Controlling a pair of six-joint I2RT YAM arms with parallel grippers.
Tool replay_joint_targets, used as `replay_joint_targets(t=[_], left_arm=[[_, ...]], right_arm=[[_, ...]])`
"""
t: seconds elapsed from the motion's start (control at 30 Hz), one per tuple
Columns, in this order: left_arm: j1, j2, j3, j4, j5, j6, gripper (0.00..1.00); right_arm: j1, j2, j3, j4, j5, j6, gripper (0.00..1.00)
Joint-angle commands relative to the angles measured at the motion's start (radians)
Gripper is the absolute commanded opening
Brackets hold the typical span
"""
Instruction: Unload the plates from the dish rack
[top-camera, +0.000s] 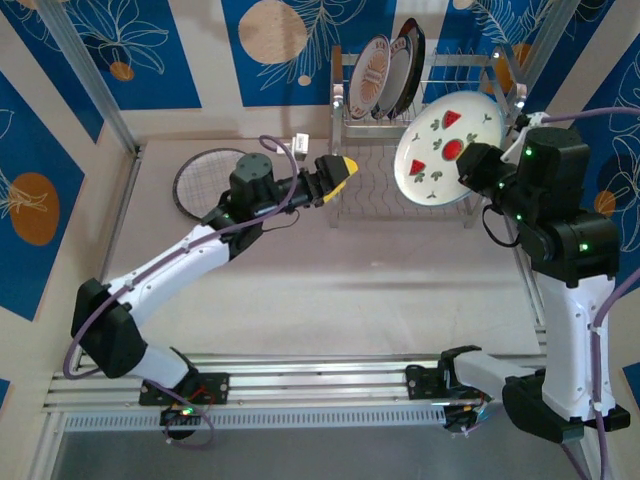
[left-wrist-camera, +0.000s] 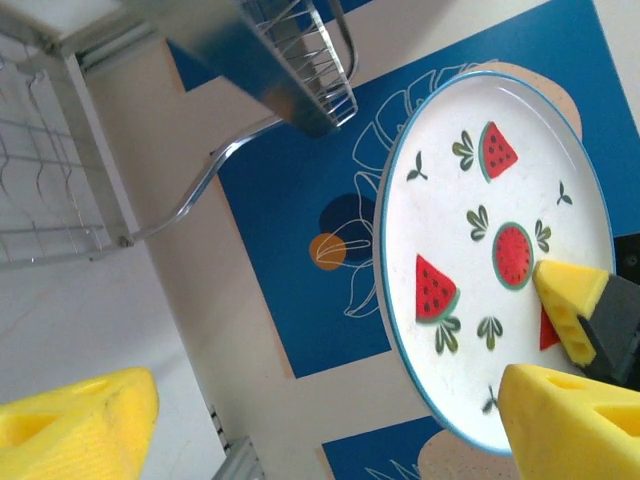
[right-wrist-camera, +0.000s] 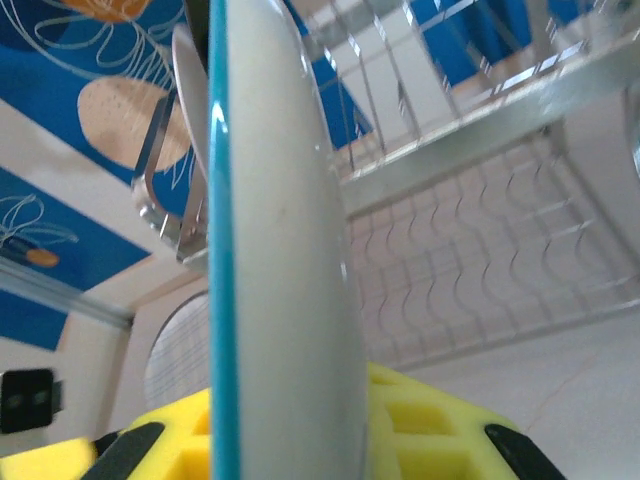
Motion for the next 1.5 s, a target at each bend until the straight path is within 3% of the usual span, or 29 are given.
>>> replay_joint_targets(t=[0.0,0.27,0.6,0.8,1.23,1.47], left_arm=[[-0.026,0.020,-0.018,0.108,0.012,-0.078,0.88],[-0.051,0.073,0.000,0.106,0.082,-0.143,0.86],[-0.063,0.064,-0.017,0.112,0.090,-0.179,0.76],[-0.062,0.059,-0.050,0.161,0.092,-0.217,0.61],[-0.062,0.047,-0.062,0.168,0.088,-0.221,0.40],[-0.062,0.035,-0.073,0.175,0.082,-0.223,0.12]], right_arm=[[0.004,-0.055,-0.035,0.129,-0.112,0.110,0.00],[0.005,-0.111,-0.187,0.202,-0.224,0.197,0.00],[-0.018,-0.130,-0.321,0.304,-0.374,0.270,0.00],[-0.042,-0.136,-0.385,0.352,-0.446,0.302,0.00],[-0.072,-0.148,-0.483,0.389,-0.545,0.342,0.00],[-0.083,-0.150,-0.513,0.384,-0.569,0.341,0.00]])
